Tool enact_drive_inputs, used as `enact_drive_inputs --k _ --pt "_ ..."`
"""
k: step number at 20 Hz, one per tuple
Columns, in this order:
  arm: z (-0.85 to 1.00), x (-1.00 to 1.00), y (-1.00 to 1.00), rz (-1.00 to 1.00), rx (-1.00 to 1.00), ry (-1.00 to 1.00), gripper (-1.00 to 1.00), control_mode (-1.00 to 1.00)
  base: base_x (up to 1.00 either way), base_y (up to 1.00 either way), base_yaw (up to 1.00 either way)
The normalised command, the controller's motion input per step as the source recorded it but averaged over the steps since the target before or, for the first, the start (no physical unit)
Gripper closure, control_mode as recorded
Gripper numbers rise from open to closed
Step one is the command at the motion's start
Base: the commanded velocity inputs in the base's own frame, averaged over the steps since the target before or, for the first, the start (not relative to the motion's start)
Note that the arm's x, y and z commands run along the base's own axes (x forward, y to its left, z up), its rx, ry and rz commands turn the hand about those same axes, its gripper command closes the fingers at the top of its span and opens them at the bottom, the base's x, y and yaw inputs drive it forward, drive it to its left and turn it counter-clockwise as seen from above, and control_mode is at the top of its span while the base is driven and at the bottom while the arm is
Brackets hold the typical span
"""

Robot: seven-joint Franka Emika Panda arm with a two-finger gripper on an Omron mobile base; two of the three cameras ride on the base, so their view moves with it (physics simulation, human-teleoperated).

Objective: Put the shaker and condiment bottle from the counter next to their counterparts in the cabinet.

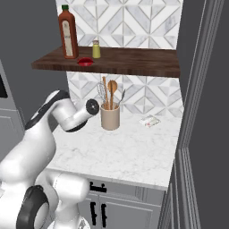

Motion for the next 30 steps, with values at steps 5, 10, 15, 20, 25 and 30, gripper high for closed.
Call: enact_drive_inputs --k 5,10,15,20,25,30 --pt "0.8 -0.11 -0.75 -0.25 0.0 0.2 1.0 -1.0 0.0 0.0 0.0" --pt "0.64 -0.02 -0.78 -0.28 0.05 0.03 1.0 -1.0 0.0 0.0 0.0" --pt "0.62 0.0 -0.62 -0.24 0.08 0.0 1.0 -1.0 0.0 0.0 0.0" --pt "0.58 0.0 -0.41 -0.2 0.07 -0.03 1.0 -1.0 0.0 0.0 0.0" --pt "0.52 0.0 -0.15 -0.12 0.06 -0.08 1.0 -1.0 0.0 0.0 0.0" --pt "0.42 0.05 -0.06 -0.06 0.05 -0.12 1.0 -1.0 0.0 0.0 0.0"
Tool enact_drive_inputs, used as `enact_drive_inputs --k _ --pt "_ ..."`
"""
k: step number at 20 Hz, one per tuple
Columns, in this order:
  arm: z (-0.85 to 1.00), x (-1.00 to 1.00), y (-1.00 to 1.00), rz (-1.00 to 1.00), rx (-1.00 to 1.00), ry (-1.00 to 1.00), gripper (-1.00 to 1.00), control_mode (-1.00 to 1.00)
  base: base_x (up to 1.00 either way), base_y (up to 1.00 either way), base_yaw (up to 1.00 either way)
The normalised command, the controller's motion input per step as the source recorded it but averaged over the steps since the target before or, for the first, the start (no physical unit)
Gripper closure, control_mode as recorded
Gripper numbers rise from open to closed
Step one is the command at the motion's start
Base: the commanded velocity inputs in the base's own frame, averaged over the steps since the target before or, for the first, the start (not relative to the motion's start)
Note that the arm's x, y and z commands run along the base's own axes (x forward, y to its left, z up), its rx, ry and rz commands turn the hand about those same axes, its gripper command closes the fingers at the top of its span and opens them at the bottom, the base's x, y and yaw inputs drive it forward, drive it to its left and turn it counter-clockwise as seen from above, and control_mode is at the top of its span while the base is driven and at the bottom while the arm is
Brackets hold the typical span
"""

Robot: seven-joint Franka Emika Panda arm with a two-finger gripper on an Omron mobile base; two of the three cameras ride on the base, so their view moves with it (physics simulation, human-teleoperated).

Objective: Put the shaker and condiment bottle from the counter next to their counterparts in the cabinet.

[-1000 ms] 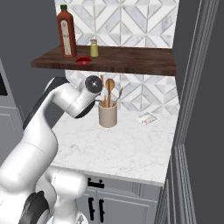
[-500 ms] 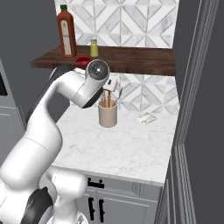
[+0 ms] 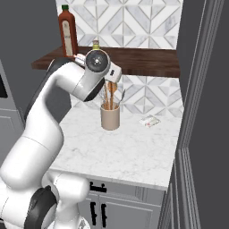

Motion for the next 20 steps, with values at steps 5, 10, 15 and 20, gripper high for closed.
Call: enact_drive_inputs --k 5,10,15,20 --pt "0.2 0.11 -0.24 0.12 0.04 -0.15 1.0 -1.0 0.0 0.0 0.0" --pt "0.01 0.13 -0.07 0.18 0.06 -0.24 1.0 -1.0 0.0 0.0 0.0" --pt "0.25 -0.04 0.0 0.02 0.01 -0.1 1.0 -1.0 0.0 0.0 0.0" --pt "0.53 -0.12 0.0 0.0 0.0 -0.01 1.0 -1.0 0.0 0.0 0.0"
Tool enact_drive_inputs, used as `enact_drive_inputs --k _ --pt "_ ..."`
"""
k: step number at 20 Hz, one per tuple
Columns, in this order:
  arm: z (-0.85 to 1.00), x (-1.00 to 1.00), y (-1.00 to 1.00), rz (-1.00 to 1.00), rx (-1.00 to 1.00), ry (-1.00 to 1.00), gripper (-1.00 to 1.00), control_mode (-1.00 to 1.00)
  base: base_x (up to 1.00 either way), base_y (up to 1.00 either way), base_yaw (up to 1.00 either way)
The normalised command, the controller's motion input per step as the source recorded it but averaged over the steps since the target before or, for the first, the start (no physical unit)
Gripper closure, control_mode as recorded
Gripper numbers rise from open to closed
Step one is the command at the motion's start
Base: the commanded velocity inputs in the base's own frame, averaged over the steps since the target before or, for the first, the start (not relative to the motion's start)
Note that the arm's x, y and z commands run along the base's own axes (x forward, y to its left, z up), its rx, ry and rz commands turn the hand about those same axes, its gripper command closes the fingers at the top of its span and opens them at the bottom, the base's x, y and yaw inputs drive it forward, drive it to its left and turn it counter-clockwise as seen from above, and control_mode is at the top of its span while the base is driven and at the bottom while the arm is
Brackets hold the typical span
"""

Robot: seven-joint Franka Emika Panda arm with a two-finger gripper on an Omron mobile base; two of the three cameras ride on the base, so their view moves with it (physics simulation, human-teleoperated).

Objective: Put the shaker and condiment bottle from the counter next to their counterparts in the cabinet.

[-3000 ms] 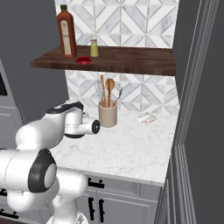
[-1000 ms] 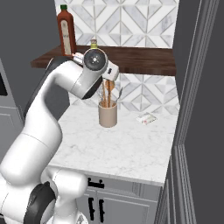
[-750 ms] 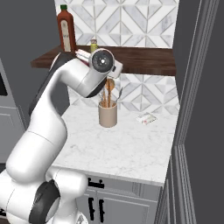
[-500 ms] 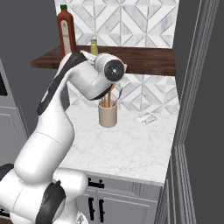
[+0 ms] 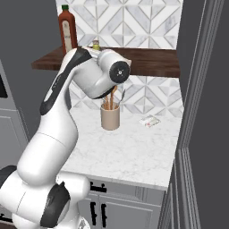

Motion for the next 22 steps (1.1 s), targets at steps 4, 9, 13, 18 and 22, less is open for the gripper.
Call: enact_drive_inputs --k 4,9,13,18,22 --pt "0.0 0.0 0.0 0.0 0.0 0.0 1.0 -1.0 0.0 0.0 0.0" --pt "0.0 0.0 0.0 0.02 0.0 -0.06 1.0 -1.0 0.0 0.0 0.0" --pt "0.0 0.0 0.0 0.05 -0.02 -0.12 1.0 -1.0 0.0 0.0 0.0" --pt "0.0 0.0 0.0 0.04 -0.12 -0.11 1.0 -1.0 0.0 0.0 0.0" --pt "0.01 0.0 0.0 0.0 -0.16 -0.01 1.0 -1.0 0.0 0.0 0.0"
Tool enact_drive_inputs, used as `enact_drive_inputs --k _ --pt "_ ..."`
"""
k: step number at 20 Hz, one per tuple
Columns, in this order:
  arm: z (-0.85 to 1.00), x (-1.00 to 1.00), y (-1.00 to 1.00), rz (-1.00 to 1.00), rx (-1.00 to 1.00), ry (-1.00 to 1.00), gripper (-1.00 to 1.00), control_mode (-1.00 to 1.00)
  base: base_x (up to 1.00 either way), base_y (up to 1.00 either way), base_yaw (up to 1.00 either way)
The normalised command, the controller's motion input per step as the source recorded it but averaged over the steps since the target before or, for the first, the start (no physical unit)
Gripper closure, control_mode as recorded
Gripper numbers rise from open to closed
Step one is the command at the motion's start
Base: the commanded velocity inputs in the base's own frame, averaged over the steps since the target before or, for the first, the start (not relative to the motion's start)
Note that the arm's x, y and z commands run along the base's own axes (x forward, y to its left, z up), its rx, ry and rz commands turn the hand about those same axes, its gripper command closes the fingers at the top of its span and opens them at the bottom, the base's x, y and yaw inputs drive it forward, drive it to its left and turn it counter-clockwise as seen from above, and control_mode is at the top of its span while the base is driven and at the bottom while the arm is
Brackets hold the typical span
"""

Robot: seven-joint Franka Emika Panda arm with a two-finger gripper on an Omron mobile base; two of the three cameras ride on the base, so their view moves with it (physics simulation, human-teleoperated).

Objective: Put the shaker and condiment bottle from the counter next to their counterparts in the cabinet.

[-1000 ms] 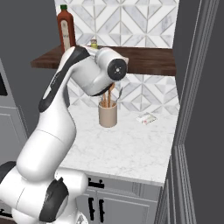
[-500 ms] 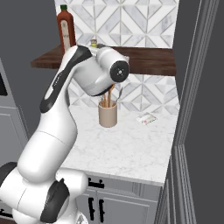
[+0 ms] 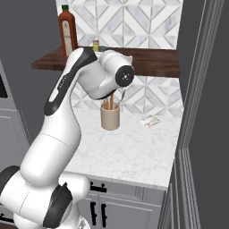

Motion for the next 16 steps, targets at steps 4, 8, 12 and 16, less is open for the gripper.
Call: enact_drive_inputs --k 4,8,12,16 --pt "0.0 0.0 0.0 0.01 -0.04 0.0 1.0 -1.0 0.0 0.0 0.0" --pt "0.0 0.0 0.0 0.01 0.0 0.0 1.0 -1.0 0.0 0.0 0.0" --pt "0.0 0.01 0.0 0.1 0.0 -0.03 1.0 -1.0 0.0 0.0 0.0" --pt "0.0 0.14 0.01 0.12 0.0 -0.02 1.0 -1.0 0.0 0.0 0.0"
